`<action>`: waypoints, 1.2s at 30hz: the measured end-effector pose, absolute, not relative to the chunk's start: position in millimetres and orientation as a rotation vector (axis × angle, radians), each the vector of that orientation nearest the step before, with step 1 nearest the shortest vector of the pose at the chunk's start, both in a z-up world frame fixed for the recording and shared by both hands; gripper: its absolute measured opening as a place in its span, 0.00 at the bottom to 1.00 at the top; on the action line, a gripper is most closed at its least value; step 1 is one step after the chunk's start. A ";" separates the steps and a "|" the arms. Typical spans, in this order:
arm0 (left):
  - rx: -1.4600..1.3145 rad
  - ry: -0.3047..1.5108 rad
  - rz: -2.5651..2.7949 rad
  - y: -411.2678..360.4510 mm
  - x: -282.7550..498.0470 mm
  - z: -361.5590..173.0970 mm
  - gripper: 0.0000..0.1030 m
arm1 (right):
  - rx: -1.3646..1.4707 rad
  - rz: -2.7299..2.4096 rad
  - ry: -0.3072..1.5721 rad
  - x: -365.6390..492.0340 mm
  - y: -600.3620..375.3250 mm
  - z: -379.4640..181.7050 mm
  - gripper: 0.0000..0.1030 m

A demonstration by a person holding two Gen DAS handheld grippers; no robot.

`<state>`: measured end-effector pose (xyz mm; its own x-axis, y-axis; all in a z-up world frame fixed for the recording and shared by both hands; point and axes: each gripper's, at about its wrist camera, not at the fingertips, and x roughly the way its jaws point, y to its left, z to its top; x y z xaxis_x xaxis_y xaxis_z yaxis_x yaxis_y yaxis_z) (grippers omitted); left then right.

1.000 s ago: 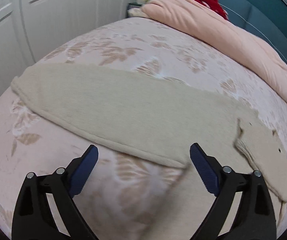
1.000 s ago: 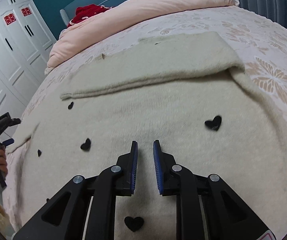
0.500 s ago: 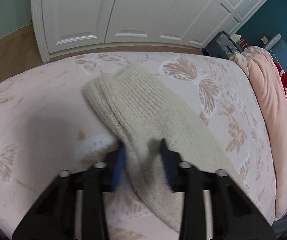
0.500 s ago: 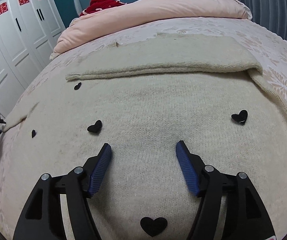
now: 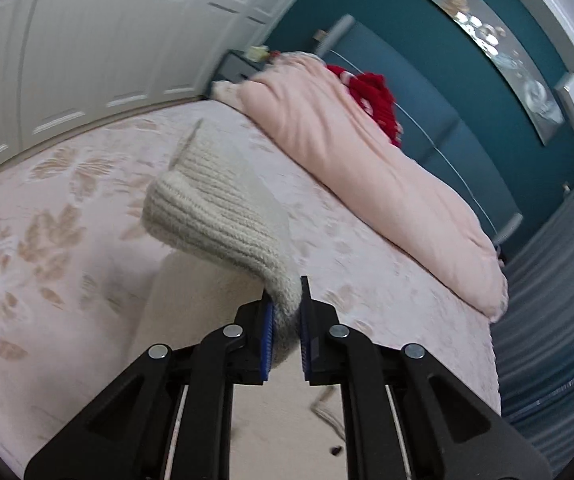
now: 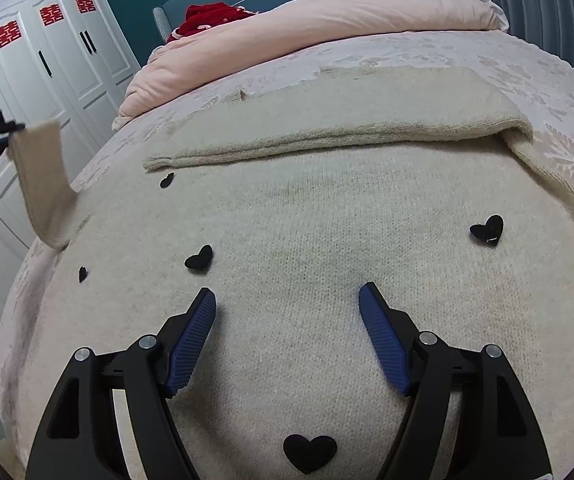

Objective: Fold small clothes

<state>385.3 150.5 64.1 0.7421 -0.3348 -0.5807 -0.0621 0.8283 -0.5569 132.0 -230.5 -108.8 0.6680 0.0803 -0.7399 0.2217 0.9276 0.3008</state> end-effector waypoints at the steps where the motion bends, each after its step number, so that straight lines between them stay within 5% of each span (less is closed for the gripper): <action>1: -0.556 0.743 -0.213 120.5 381.6 67.3 0.09 | 0.394 -0.078 0.837 131.4 -231.3 -108.9 0.69; 5: -0.451 0.842 -0.352 10.9 356.9 40.1 0.15 | 0.425 -0.062 0.826 130.0 -235.1 -109.2 0.70; 8: -0.452 1.012 -0.409 -38.2 335.3 -25.5 0.38 | 0.435 -0.057 0.824 129.9 -236.3 -108.4 0.70; 9: -0.457 1.070 -0.414 -44.6 326.7 -45.1 0.38 | 0.439 -0.057 0.826 130.3 -236.8 -107.7 0.70; 13: -0.589 1.161 -0.387 -16.7 305.8 -89.0 0.43 | 0.465 -0.065 0.838 135.9 -244.6 -92.6 0.70; 17: -0.666 1.059 -0.235 50.1 315.1 -83.2 0.63 | 0.525 -0.072 0.795 170.2 -267.4 -65.9 0.70; 21: -0.772 1.079 -0.101 96.1 343.4 -94.9 0.62 | 0.646 -0.081 0.867 236.9 -285.5 -69.4 0.71; 25: -0.900 1.118 -0.061 113.1 350.0 -116.3 0.47 | 0.592 -0.129 0.942 277.7 -264.5 -80.4 0.67; 26: -0.924 1.110 -0.059 116.1 348.4 -118.4 0.46 | 0.553 -0.125 0.949 283.7 -254.8 -80.7 0.62; 27: -0.940 1.099 -0.062 118.0 346.9 -119.2 0.46 | 0.511 -0.120 0.958 288.5 -245.8 -80.3 0.47; 28: -0.949 1.092 -0.067 118.9 346.1 -118.9 0.46 | 0.470 -0.117 0.973 293.2 -237.5 -80.2 0.22; 29: -0.948 1.088 -0.073 118.0 345.2 -118.0 0.46 | 0.451 -0.097 0.991 298.5 -229.9 -80.5 0.11; 36: -0.994 1.059 -0.079 122.0 354.4 -103.8 0.40 | 0.532 0.087 0.809 314.6 -224.6 6.3 0.10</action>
